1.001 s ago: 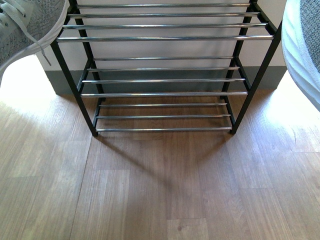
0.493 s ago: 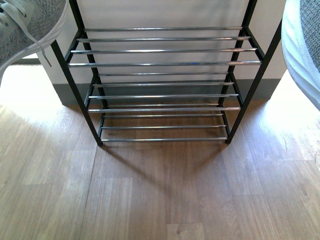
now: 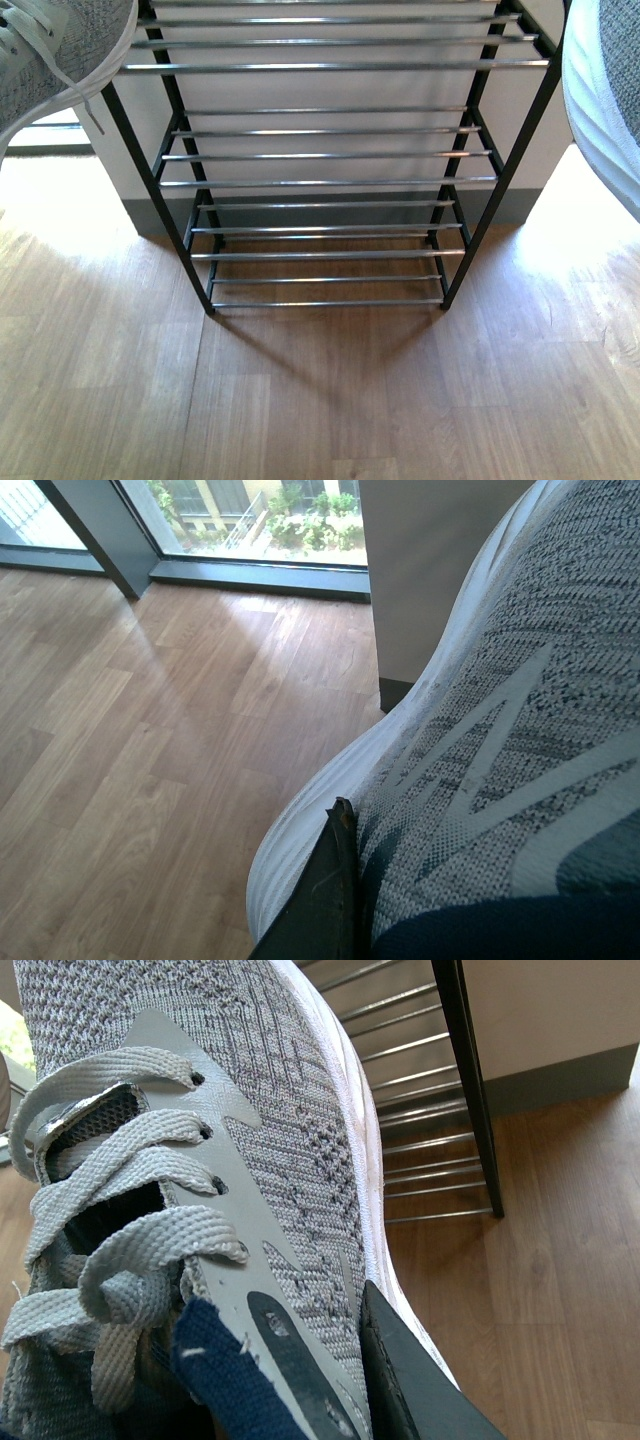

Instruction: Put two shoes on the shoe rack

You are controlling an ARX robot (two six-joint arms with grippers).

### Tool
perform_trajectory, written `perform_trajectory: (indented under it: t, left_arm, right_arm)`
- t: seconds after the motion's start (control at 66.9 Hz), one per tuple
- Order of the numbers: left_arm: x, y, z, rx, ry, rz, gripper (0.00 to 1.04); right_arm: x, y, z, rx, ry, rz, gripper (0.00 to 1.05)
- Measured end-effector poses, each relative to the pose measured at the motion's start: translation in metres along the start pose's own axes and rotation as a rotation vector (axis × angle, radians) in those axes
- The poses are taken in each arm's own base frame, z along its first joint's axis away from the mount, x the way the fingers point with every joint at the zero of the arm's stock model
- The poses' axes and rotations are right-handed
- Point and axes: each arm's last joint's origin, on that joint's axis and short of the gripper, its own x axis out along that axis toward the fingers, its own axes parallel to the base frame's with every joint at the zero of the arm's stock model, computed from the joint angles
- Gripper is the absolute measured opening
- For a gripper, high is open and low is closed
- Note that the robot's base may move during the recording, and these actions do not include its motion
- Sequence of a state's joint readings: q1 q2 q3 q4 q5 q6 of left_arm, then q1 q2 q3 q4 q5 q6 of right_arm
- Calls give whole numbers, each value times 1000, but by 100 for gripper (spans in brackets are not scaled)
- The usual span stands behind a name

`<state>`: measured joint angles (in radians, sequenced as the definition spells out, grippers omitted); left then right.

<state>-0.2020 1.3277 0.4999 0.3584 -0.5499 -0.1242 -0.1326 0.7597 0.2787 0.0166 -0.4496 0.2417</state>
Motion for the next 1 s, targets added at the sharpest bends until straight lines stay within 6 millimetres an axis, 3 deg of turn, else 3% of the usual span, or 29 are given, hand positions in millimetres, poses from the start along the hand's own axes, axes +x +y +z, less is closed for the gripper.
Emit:
perform_trajectory:
  t: [0.344, 0.463, 0.628, 0.867, 1.001]
  left_arm:
    - [0, 0, 0, 0, 0, 0, 2]
    - [0, 0, 0, 0, 0, 2, 2]
    - [0, 0, 0, 0, 0, -3, 2]
    - [0, 0, 0, 0, 0, -1, 2]
    - [0, 0, 0, 0, 0, 0, 2]
  right_arm:
    - [0, 0, 0, -3, -1, 6, 1]
    - [15, 8, 5, -211, -126, 103, 1]
    - [69, 44, 21, -255, -45, 70, 1]
    - [163, 90, 11, -167, 113, -44, 1]
    - [214, 102, -1, -121, 157, -146, 1]
